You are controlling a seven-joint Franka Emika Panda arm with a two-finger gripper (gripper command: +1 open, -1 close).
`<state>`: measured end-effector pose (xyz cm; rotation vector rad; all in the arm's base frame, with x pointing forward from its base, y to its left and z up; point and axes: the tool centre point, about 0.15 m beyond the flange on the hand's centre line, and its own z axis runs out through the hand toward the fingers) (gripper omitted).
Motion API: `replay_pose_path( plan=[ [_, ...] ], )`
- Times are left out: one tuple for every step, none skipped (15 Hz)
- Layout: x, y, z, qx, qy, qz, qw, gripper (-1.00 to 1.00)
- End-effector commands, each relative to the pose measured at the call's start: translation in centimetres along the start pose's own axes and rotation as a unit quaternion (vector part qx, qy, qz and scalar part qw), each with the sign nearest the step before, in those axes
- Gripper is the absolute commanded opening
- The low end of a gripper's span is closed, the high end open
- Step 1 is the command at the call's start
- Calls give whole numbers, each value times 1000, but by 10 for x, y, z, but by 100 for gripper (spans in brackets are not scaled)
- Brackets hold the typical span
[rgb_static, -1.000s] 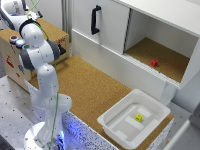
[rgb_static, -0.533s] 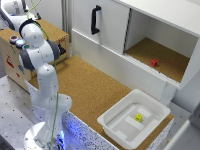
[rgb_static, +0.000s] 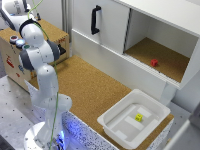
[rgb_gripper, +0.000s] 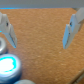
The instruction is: Push down the blue button to turn on the blue light
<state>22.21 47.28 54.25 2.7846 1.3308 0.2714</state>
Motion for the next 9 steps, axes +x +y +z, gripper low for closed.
replay_pose_path(
  plan=[
    [-57,83,33,23,72,66,995,100],
    [-65,99,37,26,73,80,994,100],
    [-73,111,40,31,74,91,993,100],
    [-81,122,42,34,74,100,992,100],
    [-95,138,46,38,73,114,990,100],
    [-107,152,50,37,72,127,989,100],
    [-119,166,53,38,71,140,987,100],
    [-131,183,59,39,70,153,985,100],
    [-141,197,63,38,69,162,984,100]
  ],
)
